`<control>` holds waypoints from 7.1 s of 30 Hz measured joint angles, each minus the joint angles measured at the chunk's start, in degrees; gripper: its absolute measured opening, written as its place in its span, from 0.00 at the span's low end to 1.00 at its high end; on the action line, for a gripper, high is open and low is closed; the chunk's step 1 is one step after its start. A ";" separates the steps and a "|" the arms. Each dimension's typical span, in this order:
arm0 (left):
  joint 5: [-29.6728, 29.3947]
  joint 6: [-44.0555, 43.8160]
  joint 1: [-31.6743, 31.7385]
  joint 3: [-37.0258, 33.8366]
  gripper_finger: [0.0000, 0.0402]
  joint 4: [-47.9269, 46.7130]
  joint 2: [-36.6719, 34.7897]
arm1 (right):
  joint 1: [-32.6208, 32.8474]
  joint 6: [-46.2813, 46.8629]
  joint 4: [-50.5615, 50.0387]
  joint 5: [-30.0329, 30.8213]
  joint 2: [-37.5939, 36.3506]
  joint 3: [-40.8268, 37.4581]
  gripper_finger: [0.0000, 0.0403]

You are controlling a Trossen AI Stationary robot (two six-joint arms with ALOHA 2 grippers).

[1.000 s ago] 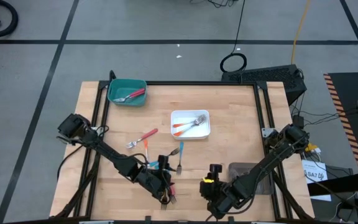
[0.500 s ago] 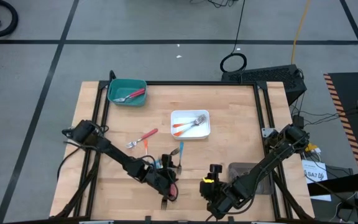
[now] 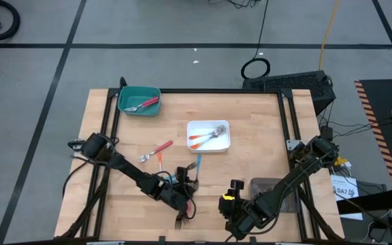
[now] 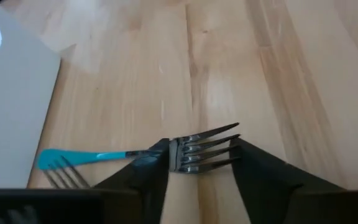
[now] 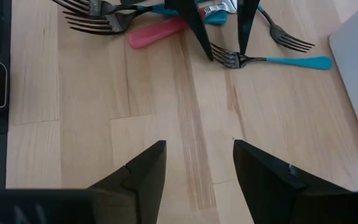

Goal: Sort silverware by color (type)
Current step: Put the blue fork into the black bin

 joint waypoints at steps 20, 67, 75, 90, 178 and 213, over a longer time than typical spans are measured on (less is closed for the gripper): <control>-1.45 12.28 -2.12 3.89 0.04 -0.03 2.78 | 0.00 -0.16 0.11 0.25 0.00 0.00 0.45; 5.37 39.19 -15.55 26.44 0.01 -20.81 2.74 | -0.02 -20.51 18.02 -4.50 1.80 0.02 0.45; 7.51 40.13 -15.52 26.44 0.01 -17.73 2.72 | -0.02 -26.27 20.60 -4.59 1.88 0.02 0.45; 10.17 43.18 -16.00 26.44 0.01 -10.48 2.72 | 1.16 -26.48 21.42 -9.35 1.92 0.02 0.45; 2.94 35.54 -15.66 26.44 0.38 -7.16 2.70 | -0.02 -26.41 15.17 -14.99 3.19 0.00 0.01; 3.58 7.63 -17.46 48.58 0.38 -37.98 4.17 | 15.63 7.22 -44.75 -13.51 0.85 21.20 0.00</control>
